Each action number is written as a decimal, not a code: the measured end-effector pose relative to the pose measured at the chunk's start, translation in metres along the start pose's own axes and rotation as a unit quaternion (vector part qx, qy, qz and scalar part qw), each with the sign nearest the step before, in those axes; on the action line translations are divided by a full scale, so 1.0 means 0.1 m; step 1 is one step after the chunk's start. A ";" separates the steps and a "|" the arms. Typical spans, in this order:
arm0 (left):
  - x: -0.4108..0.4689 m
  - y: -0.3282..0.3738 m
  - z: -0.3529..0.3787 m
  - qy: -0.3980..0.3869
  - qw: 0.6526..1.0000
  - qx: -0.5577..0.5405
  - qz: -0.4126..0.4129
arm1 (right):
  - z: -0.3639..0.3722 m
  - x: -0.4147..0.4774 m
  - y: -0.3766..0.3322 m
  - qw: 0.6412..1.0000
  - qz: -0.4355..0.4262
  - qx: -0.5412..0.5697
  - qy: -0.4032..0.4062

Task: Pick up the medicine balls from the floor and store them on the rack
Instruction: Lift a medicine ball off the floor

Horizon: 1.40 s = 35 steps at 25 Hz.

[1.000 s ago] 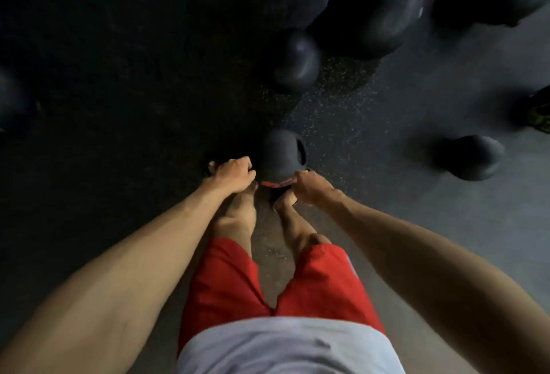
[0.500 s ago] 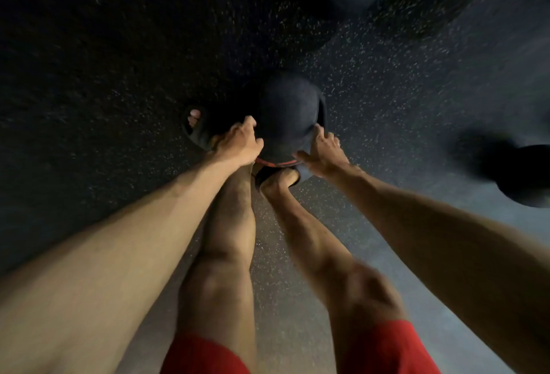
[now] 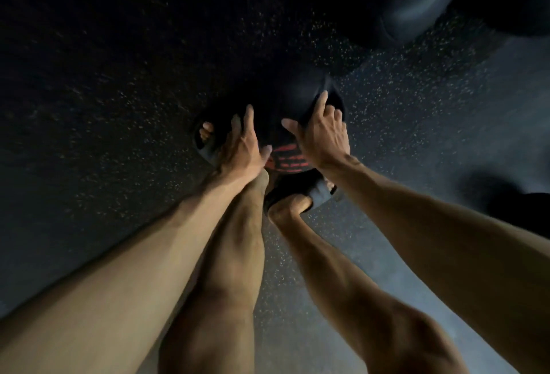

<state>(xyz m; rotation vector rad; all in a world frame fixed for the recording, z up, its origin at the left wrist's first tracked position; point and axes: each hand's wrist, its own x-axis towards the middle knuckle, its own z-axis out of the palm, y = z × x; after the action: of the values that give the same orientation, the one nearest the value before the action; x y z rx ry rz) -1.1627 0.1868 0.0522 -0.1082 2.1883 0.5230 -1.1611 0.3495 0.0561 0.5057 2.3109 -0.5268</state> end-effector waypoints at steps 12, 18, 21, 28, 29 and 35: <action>1.11 -0.39 -1.19 0.055 0.983 -0.168 0.039 | -0.57 0.89 -0.95 0.990 -0.143 -0.009 0.007; 1.32 -0.48 -1.63 0.036 0.986 -0.134 -0.089 | -0.50 0.99 -1.42 0.989 -0.138 -0.057 -0.011; 1.07 -0.47 -1.55 0.073 0.980 -0.181 -0.046 | -0.62 1.25 -1.80 0.979 -0.159 -0.124 0.007; 1.24 -0.23 -1.64 0.113 0.961 -0.223 -0.117 | -0.89 2.04 -2.81 0.977 -0.163 -0.140 0.017; 1.37 -0.21 -1.77 0.132 0.953 -0.234 -0.138 | -0.94 2.16 -2.88 0.976 -0.180 -0.119 0.016; 2.00 -0.43 -2.68 0.111 0.933 -0.259 -0.225 | -1.24 2.42 -2.67 0.930 -0.355 -0.096 -0.009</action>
<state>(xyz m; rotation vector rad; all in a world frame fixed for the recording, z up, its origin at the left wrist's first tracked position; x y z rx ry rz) -1.4745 0.0600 0.0291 -0.9696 2.0876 0.8347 -1.5243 0.2369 0.0286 -0.4565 2.4547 -0.6172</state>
